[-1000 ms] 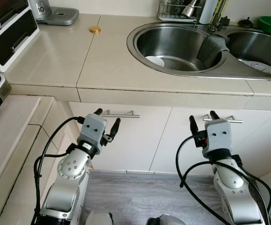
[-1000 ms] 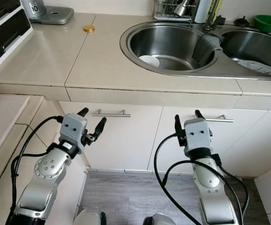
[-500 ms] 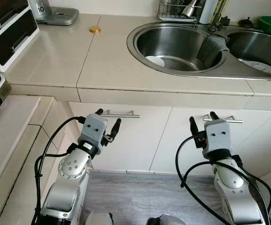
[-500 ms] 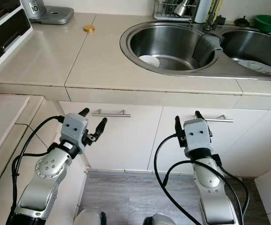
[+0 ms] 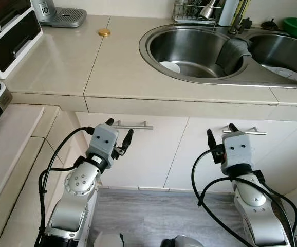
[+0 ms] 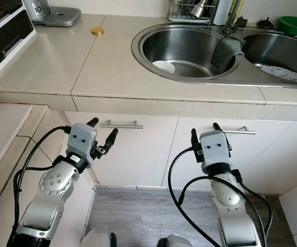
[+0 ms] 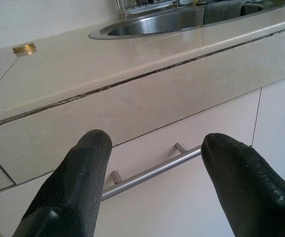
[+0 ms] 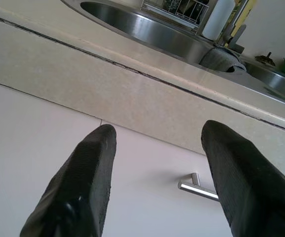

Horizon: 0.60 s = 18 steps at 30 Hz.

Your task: Kitchen organization

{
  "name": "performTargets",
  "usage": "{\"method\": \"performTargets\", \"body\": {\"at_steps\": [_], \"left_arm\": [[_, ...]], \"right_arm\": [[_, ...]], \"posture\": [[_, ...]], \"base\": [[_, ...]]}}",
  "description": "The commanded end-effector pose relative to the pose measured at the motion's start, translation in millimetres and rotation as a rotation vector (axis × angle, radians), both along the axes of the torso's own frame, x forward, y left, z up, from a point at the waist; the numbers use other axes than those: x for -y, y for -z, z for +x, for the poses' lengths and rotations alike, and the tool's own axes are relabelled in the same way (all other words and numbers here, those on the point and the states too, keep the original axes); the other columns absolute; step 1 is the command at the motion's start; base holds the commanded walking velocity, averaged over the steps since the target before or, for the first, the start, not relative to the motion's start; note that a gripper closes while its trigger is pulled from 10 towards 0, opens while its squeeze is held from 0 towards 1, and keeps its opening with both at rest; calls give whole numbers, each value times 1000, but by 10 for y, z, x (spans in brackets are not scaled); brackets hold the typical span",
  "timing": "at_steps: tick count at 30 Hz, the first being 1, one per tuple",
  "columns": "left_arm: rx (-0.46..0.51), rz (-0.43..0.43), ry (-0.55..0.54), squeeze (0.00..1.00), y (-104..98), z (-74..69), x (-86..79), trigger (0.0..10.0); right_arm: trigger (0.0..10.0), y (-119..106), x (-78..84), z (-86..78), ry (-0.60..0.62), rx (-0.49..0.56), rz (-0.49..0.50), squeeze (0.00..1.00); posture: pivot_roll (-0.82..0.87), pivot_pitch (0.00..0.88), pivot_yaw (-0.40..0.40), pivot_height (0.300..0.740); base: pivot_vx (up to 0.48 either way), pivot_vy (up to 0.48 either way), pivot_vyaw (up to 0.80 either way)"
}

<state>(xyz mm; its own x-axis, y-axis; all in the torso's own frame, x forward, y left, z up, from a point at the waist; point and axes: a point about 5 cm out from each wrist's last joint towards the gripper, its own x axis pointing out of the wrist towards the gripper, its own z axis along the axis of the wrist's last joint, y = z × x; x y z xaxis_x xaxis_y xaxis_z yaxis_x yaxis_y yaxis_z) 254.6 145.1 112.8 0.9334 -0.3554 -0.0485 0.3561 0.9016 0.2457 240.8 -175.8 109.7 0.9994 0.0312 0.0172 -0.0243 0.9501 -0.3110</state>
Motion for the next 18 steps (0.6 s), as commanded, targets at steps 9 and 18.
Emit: {"method": "performTargets", "body": {"at_steps": [9,18], "left_arm": [[19,2,11,0,-60,15,44,10000],[24,3,8,0,-65,20,39,10000]], "right_arm": [[10000,-61,7,17,4,23,-3,0],[10000,-38,14,28,24,2,-15,0]], "posture": [[142,0,-54,740],[141,0,-53,740]], "base": [[0,0,0],[0,0,0]]}}
